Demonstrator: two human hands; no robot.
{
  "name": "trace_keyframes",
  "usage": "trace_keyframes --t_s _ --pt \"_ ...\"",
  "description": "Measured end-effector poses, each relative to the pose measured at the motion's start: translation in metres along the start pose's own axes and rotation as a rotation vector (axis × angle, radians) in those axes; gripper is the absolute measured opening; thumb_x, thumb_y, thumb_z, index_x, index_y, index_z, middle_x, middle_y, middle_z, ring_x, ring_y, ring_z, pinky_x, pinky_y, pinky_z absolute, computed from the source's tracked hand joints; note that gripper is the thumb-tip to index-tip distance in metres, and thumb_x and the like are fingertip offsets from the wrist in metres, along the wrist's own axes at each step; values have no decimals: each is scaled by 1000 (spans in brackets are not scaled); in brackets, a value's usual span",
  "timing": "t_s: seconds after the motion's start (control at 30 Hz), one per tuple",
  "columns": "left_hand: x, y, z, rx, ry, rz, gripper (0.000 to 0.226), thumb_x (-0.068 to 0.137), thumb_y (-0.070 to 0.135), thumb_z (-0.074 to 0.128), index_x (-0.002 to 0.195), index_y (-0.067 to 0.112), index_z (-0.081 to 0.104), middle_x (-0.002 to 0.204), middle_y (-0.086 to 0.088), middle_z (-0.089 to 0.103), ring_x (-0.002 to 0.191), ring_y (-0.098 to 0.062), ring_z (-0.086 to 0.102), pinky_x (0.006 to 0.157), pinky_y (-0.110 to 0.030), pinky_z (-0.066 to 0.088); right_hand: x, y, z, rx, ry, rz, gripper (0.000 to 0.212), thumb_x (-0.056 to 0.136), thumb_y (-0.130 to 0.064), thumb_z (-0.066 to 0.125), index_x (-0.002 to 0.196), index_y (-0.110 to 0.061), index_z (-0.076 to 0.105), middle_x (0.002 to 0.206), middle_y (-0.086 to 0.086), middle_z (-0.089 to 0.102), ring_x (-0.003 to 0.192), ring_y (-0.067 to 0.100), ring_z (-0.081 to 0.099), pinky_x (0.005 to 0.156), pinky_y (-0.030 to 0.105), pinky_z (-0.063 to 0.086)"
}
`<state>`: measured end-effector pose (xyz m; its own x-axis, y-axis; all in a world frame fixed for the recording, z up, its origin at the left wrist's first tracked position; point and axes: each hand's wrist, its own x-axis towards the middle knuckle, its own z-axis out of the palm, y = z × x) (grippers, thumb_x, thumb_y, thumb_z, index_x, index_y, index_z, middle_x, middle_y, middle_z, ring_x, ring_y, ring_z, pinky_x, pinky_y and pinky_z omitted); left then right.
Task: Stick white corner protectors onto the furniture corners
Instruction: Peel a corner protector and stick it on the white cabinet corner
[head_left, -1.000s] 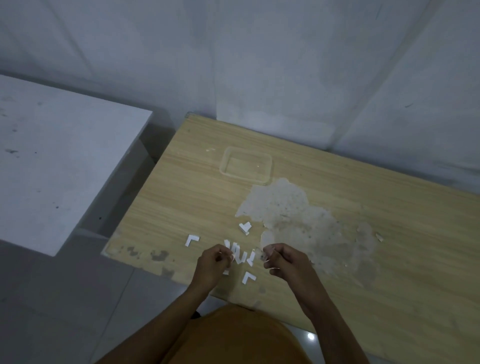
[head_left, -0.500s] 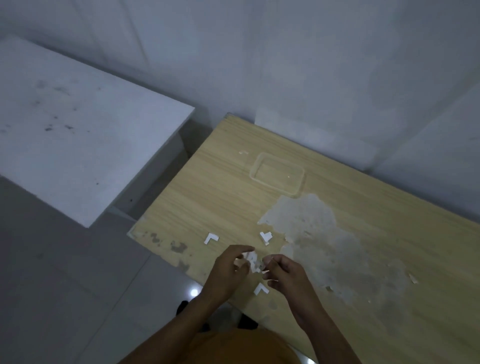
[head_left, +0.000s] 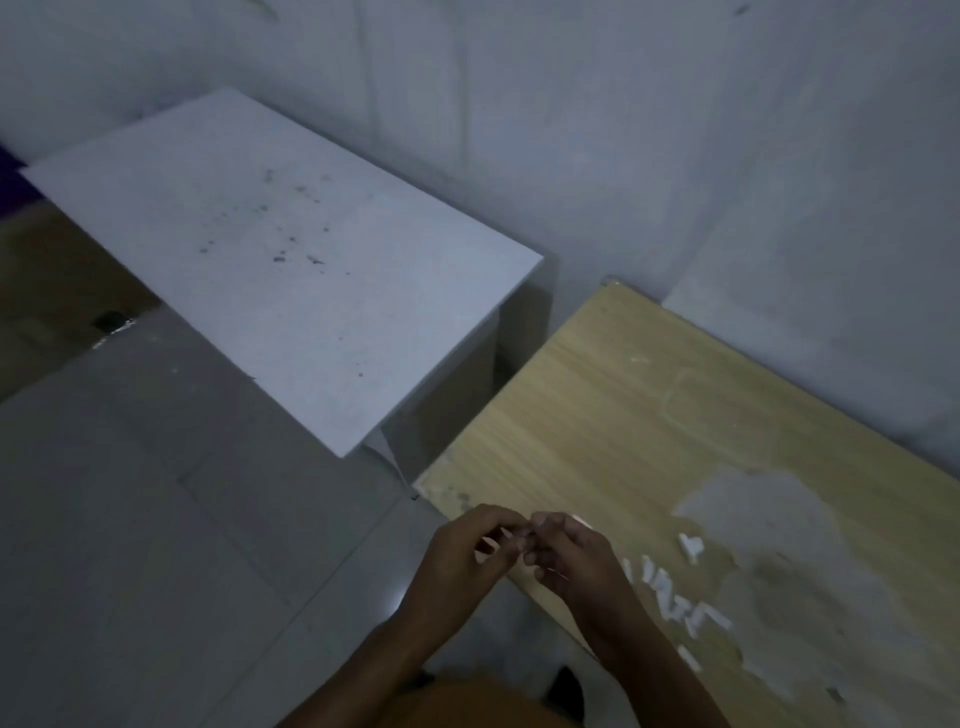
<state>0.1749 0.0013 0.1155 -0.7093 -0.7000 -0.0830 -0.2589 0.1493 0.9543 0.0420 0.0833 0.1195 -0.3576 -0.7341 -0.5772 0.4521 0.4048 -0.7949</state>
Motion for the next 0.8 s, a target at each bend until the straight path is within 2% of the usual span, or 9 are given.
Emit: trace_keyframes --t_s 0.17,0.23,0.3,0.37,0.47,0.63,0.8 --pt "-15 -28 -90 34 119 -26 20 93 15 60 98 32 69 96 17 70 90 -3 66 76 -14 50 25 2 95 -155 -92 -75 27 95 -24 56 71 -18 65 74 3 67 67 12 59 61 21 46" --pt "-22 -37 -124 6 186 -79 19 93 17 60 97 33 70 94 16 71 89 -2 66 76 -15 51 35 6 130 -306 -96 -166 17 95 -19 57 80 -18 64 80 0 68 71 12 62 62 19 48" --pt "-27 -44 -157 -39 264 -135 17 92 17 61 96 31 71 91 16 72 86 -2 67 77 -18 52 43 9 161 -435 -79 -281 9 93 -19 61 94 -27 65 89 -8 69 76 3 64 64 14 49" --pt "-30 -47 -186 -77 332 -164 21 92 14 60 95 30 72 88 14 72 80 -2 66 74 -16 52 51 5 190 -559 -95 -431 21 91 -20 64 106 -35 62 98 -14 66 85 -3 62 68 9 48" --pt "-33 -50 -224 -142 397 -206 24 94 13 56 94 31 73 85 10 74 75 -5 67 69 -14 52 62 -6 229 -732 -234 -590 24 93 -25 61 107 -45 56 99 -14 65 87 2 61 72 17 50" --pt "-26 -59 -280 -231 481 -265 22 96 18 55 102 25 75 91 8 75 84 -8 69 73 -16 54 93 -24 285 -832 -336 -684 19 93 -19 60 110 -26 64 96 -12 65 86 5 60 72 22 52" --pt "-6 -75 -334 -215 531 -276 22 96 21 55 101 29 75 89 8 75 84 -8 69 75 -17 55 134 -38 341 -863 -378 -689 21 94 -17 59 113 -16 66 100 -5 69 89 8 63 77 24 54"
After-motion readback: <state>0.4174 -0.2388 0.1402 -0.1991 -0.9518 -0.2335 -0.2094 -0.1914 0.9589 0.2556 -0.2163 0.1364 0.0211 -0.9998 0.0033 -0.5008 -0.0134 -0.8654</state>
